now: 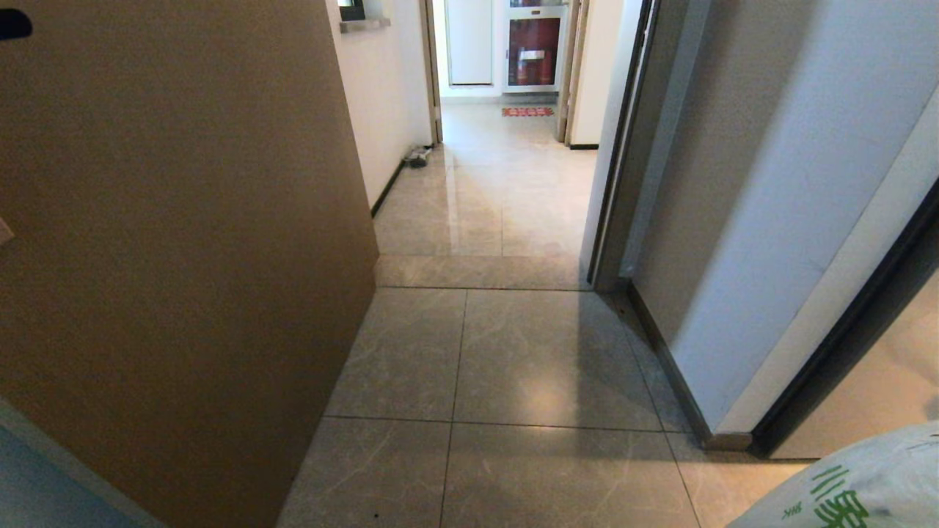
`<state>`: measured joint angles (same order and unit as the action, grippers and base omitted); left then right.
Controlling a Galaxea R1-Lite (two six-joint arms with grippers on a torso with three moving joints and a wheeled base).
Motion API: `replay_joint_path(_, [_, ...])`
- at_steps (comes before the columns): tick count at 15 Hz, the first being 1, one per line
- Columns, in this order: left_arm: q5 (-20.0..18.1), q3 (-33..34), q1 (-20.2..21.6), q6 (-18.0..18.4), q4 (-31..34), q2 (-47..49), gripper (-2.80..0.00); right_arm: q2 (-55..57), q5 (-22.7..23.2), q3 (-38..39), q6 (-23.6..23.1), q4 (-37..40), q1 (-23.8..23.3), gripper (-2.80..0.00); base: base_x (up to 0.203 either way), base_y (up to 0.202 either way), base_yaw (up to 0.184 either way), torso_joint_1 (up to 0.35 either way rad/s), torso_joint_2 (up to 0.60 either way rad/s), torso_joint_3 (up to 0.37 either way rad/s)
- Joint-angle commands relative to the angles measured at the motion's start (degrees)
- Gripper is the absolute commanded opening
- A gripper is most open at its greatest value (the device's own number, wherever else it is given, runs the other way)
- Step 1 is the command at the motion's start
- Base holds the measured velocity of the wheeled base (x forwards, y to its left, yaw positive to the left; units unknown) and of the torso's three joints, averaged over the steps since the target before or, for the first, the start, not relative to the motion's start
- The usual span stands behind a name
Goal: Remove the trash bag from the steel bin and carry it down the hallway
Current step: Put the trash bag at the door
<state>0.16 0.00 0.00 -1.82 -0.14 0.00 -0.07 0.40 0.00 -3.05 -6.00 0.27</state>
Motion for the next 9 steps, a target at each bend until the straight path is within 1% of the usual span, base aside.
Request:
replay_joint_path(1, [0.0,0.0,0.0,0.0,0.0,0.0,-2.80,0.1,0.0,2.3,0.0,0.0,0.0,-2.80,0.192,0.000,0.001,0.002,0.00,-0.002])
replay_joint_path(9, [0.0,0.1,0.0,0.0,0.0,0.0,-2.80,0.1,0.0,2.3,0.0,0.0,0.1,-2.80,0.192,0.000,0.001,0.002,0.01,0.001])
